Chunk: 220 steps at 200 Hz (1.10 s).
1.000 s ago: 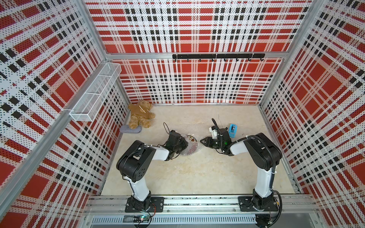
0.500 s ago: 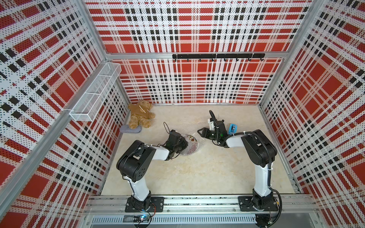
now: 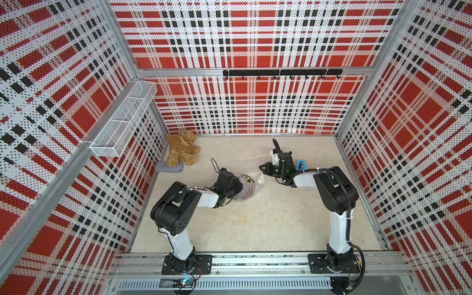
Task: Wrap dinner plates in bubble wrap
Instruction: Wrap the plate in the bubble wrap.
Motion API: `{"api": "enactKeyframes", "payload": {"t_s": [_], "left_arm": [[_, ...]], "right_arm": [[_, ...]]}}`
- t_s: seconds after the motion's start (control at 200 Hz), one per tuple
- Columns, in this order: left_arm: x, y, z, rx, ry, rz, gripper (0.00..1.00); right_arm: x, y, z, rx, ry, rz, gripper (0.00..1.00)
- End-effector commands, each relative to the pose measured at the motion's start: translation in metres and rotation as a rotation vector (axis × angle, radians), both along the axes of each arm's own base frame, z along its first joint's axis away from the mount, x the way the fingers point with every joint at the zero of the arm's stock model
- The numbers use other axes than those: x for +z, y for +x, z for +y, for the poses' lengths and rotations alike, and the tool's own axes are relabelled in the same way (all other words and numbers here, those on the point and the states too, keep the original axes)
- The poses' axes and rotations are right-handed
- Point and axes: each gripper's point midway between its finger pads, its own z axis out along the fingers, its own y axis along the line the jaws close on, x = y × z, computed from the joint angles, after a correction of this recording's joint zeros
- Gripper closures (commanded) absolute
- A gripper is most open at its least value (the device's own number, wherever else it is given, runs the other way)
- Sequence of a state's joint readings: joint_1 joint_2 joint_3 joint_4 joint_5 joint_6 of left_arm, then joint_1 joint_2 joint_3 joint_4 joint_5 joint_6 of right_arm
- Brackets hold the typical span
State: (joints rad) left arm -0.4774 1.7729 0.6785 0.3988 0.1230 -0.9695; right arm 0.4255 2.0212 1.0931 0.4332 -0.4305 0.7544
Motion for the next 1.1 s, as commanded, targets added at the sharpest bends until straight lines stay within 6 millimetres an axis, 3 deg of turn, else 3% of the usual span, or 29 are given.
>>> {"api": "enactKeyframes", "payload": {"t_s": [0.0,0.321,0.456,0.566,0.797,0.977,1.097], "left_arm": [[-0.062,-0.041,0.046,0.081,0.179,0.214,1.0],[-0.061,-0.037,0.038,0.06,0.162,0.192,1.0],[-0.058,-0.035,0.035,0.058,0.13,0.172,1.0],[-0.056,-0.035,0.033,0.066,0.092,0.161,1.0],[-0.049,-0.029,0.027,0.061,0.052,0.134,1.0],[-0.042,-0.023,0.021,0.058,0.007,0.107,1.0],[-0.02,-0.019,0.022,0.059,-0.054,0.045,1.0]], "right_arm": [[0.059,-0.012,0.016,0.049,0.076,-0.107,1.0],[0.072,-0.052,0.079,0.058,0.15,-0.081,1.0],[0.062,-0.075,0.104,0.116,0.168,-0.056,1.0],[0.037,-0.088,0.104,0.136,0.128,-0.014,1.0],[-0.035,-0.121,0.101,0.286,-0.053,0.092,1.0],[-0.059,-0.137,0.106,0.44,-0.127,0.088,1.0],[-0.077,-0.137,0.099,0.468,-0.22,0.075,1.0]]}}
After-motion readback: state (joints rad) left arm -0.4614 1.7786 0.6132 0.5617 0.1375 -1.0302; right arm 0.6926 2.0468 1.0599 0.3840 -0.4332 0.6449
